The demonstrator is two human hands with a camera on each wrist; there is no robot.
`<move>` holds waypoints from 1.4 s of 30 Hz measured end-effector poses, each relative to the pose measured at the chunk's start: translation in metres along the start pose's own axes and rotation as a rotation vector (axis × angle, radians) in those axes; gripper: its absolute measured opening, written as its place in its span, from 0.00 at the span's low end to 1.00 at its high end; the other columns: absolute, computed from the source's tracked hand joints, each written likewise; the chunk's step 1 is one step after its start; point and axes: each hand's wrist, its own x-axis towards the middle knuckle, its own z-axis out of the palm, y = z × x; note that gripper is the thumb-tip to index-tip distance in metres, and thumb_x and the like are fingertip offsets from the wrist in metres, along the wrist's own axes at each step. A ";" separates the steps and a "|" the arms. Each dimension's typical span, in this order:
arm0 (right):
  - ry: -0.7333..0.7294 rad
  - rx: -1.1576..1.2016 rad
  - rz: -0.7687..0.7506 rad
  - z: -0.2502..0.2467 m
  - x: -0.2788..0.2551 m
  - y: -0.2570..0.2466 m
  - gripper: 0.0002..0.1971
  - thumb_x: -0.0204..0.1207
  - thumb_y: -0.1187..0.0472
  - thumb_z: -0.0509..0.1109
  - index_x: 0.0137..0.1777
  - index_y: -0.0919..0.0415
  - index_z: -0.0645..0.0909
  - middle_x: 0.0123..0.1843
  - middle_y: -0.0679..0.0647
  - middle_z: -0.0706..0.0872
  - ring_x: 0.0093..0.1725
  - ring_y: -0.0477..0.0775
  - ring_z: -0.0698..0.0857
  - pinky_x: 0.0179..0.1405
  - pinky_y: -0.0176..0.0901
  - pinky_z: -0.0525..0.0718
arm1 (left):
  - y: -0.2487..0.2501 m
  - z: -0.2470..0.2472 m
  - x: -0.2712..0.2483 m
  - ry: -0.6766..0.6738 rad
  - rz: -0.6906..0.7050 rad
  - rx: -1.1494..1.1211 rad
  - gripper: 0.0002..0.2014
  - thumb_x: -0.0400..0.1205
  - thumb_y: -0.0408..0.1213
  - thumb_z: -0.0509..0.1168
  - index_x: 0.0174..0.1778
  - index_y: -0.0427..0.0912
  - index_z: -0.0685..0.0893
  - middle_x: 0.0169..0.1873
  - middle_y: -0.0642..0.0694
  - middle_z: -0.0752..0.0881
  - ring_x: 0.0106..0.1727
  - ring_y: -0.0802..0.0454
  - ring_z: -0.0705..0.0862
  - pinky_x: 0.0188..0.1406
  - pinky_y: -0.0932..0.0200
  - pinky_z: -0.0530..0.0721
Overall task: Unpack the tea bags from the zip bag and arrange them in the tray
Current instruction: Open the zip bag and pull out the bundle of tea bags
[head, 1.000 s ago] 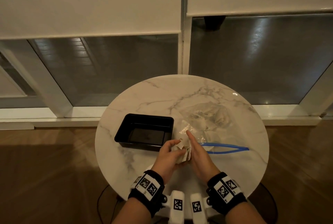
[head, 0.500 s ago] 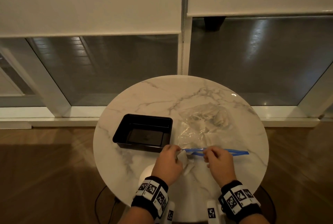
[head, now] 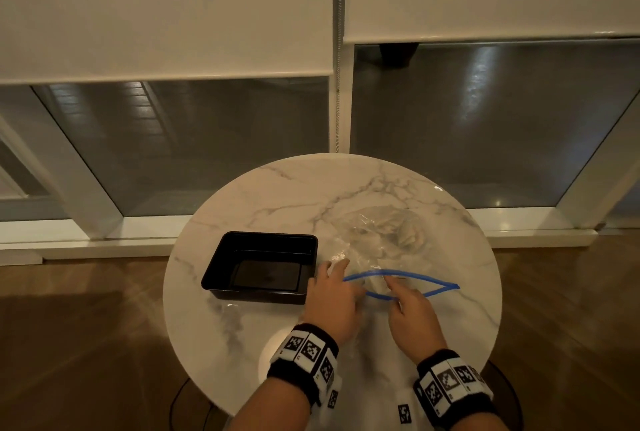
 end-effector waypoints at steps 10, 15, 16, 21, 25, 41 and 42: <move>-0.131 -0.064 0.242 -0.005 0.049 -0.011 0.22 0.83 0.62 0.62 0.77 0.55 0.74 0.69 0.56 0.84 0.66 0.59 0.83 0.66 0.51 0.82 | 0.010 -0.010 0.034 -0.007 0.047 -0.154 0.25 0.83 0.28 0.62 0.78 0.45 0.76 0.75 0.45 0.78 0.70 0.40 0.79 0.69 0.44 0.80; -0.295 -0.428 0.264 0.003 0.081 -0.008 0.23 0.77 0.47 0.65 0.71 0.52 0.77 0.68 0.56 0.85 0.65 0.60 0.84 0.62 0.52 0.83 | 0.017 -0.014 0.026 0.054 0.170 -0.394 0.27 0.78 0.22 0.62 0.75 0.39 0.81 0.71 0.40 0.82 0.71 0.41 0.81 0.75 0.51 0.78; -0.347 -0.480 0.255 0.001 0.083 -0.013 0.21 0.78 0.47 0.64 0.68 0.53 0.79 0.66 0.55 0.86 0.62 0.59 0.86 0.59 0.50 0.84 | 0.018 -0.014 0.024 0.052 0.180 -0.414 0.27 0.77 0.24 0.61 0.74 0.38 0.82 0.71 0.39 0.82 0.71 0.41 0.81 0.75 0.52 0.77; -0.437 -0.589 0.256 0.000 0.087 -0.014 0.12 0.82 0.52 0.66 0.59 0.54 0.84 0.59 0.53 0.89 0.58 0.56 0.88 0.56 0.47 0.84 | 0.020 -0.014 0.016 0.070 0.204 -0.467 0.26 0.77 0.27 0.59 0.73 0.40 0.83 0.69 0.41 0.83 0.70 0.44 0.82 0.74 0.57 0.76; -0.367 -0.528 0.274 0.002 0.082 -0.008 0.08 0.79 0.54 0.70 0.54 0.53 0.85 0.53 0.53 0.90 0.53 0.56 0.89 0.52 0.46 0.86 | 0.021 -0.016 0.015 0.095 0.187 -0.487 0.26 0.80 0.22 0.61 0.74 0.41 0.82 0.71 0.44 0.82 0.72 0.48 0.79 0.70 0.76 0.66; -0.423 -0.465 0.322 -0.004 0.077 -0.009 0.13 0.86 0.52 0.61 0.57 0.56 0.85 0.57 0.55 0.88 0.53 0.55 0.86 0.49 0.43 0.80 | 0.014 -0.005 0.009 0.087 0.196 -0.487 0.23 0.81 0.26 0.62 0.72 0.47 0.84 0.67 0.50 0.85 0.69 0.54 0.81 0.71 0.70 0.72; -0.404 -0.462 0.322 -0.004 0.076 -0.008 0.12 0.86 0.53 0.61 0.54 0.56 0.84 0.53 0.54 0.88 0.50 0.55 0.85 0.46 0.43 0.80 | 0.013 -0.004 0.009 0.086 0.187 -0.478 0.23 0.82 0.26 0.62 0.72 0.47 0.84 0.68 0.50 0.84 0.69 0.54 0.80 0.70 0.73 0.69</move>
